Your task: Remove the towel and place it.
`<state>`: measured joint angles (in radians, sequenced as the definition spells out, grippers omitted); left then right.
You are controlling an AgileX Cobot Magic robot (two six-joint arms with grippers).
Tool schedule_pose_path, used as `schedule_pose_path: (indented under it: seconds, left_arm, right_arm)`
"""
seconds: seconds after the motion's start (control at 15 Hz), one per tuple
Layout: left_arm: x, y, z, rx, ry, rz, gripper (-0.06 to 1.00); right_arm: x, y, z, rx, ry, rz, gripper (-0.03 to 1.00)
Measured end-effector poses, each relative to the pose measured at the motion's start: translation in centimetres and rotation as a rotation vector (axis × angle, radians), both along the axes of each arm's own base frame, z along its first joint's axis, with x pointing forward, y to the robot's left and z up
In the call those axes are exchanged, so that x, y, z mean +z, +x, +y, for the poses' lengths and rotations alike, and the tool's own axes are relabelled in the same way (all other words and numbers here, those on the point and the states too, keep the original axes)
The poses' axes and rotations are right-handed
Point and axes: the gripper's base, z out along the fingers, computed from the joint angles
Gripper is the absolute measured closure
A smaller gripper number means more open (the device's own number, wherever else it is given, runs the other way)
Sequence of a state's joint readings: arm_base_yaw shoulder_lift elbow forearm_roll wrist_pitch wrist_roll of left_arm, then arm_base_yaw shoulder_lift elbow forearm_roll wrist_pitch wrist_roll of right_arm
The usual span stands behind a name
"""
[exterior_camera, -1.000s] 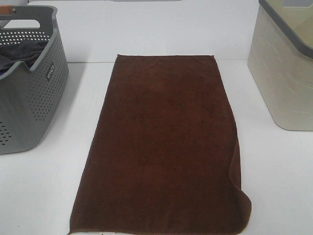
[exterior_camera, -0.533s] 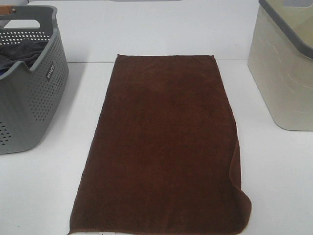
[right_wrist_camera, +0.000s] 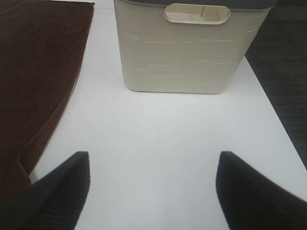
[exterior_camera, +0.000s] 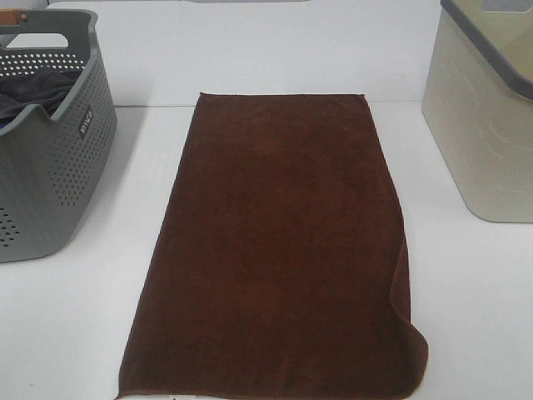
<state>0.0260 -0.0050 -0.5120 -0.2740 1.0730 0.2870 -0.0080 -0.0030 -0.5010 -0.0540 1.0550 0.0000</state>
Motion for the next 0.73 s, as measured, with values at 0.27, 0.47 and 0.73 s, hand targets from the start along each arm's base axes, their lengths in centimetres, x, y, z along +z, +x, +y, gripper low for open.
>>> schedule_pose_path:
  seconds: [0.27, 0.47, 0.73]
  left_arm:
    - [-0.1, 0.09, 0.55, 0.075, -0.014, 0.014, 0.27]
    - [-0.09, 0.17, 0.84, 0.117, -0.026, 0.012, 0.27]
    - [-0.14, 0.2, 0.89, 0.123, -0.027, 0.013, 0.27]
  right_arm:
    - [0.0, 0.0, 0.0, 0.0, 0.0, 0.0, 0.27]
    - [0.0, 0.0, 0.0, 0.0, 0.0, 0.0, 0.27]
    - [0.0, 0.0, 0.0, 0.0, 0.0, 0.0, 0.27]
